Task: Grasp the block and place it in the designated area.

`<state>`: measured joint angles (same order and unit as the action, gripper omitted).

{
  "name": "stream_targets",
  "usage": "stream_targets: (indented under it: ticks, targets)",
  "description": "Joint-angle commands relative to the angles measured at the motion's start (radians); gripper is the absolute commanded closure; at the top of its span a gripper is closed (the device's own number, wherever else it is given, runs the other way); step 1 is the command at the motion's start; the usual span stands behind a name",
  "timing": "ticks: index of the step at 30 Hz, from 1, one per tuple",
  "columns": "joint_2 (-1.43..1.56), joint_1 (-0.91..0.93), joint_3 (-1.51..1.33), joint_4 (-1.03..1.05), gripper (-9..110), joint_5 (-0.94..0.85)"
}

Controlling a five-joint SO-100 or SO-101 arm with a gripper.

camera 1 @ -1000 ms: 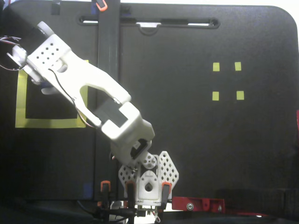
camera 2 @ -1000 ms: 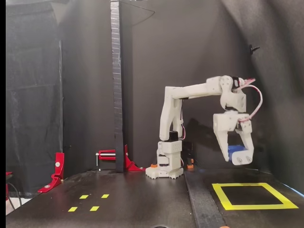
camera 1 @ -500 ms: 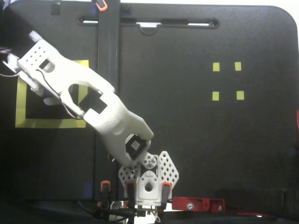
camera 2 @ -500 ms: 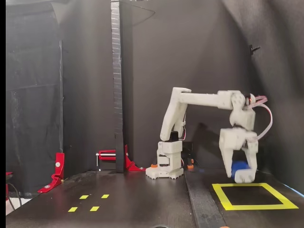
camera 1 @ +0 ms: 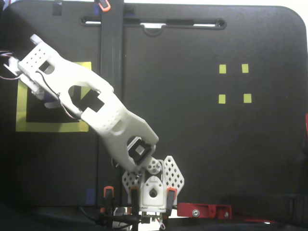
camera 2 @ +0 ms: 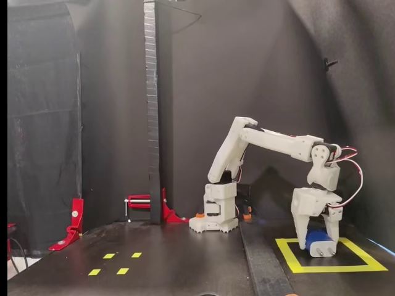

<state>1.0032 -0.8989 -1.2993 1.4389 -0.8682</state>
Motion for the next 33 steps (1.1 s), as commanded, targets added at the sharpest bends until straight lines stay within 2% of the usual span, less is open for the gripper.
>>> stream_targets:
  ticks: [1, 16, 27, 33]
  targets:
    - [-0.006, 0.005, 0.017, -0.014, 83, 0.005]
    - [0.021, 0.014, 0.015, 0.031, 82, -0.008]
    - [0.034, 0.02, 0.015, 0.058, 64, -0.034]
    - [0.041, 0.023, 0.015, 0.06, 61, -0.041]
